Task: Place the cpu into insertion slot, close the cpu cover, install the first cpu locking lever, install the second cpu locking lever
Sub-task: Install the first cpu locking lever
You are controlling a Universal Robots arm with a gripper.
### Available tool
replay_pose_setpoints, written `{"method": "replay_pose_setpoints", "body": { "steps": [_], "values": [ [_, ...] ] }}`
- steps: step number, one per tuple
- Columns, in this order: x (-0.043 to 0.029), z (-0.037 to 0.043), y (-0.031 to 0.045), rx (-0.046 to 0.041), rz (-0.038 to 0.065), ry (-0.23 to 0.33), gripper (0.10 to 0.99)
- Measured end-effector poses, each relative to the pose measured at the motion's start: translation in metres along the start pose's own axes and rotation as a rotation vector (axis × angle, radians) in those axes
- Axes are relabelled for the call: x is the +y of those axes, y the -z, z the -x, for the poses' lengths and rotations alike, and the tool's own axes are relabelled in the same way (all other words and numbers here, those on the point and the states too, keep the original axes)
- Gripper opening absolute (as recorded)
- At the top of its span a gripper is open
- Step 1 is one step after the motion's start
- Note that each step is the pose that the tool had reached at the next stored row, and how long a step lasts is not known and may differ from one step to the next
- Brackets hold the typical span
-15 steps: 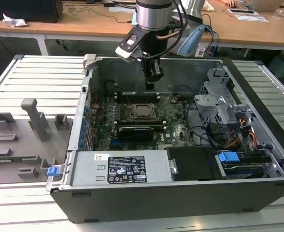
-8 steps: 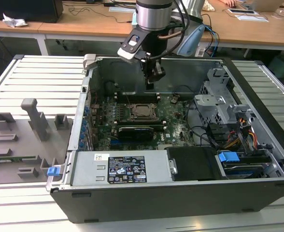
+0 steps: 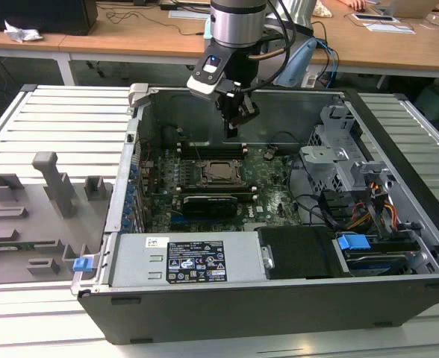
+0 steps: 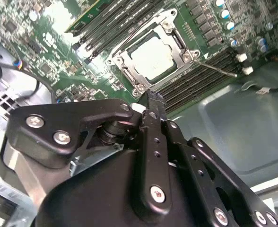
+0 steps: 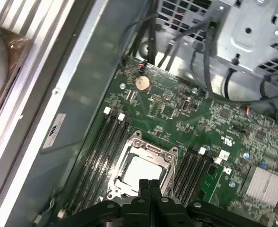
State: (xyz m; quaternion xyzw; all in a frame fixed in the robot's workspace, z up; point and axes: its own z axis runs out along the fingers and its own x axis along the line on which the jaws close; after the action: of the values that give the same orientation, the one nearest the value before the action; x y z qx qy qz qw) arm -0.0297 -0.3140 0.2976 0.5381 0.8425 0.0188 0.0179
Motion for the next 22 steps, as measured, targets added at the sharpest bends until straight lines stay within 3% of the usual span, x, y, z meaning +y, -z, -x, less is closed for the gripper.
{"method": "replay_pose_setpoints", "body": {
  "steps": [10,17,22],
  "values": [
    [-0.0002,0.0000,0.0000,0.0111,0.002,0.231,0.106],
    [-0.0025,0.0018,-0.0003,0.0137,0.002,0.292,0.106],
    [-0.0026,0.0018,-0.0015,0.0194,0.003,0.411,0.106]
  ]
}}
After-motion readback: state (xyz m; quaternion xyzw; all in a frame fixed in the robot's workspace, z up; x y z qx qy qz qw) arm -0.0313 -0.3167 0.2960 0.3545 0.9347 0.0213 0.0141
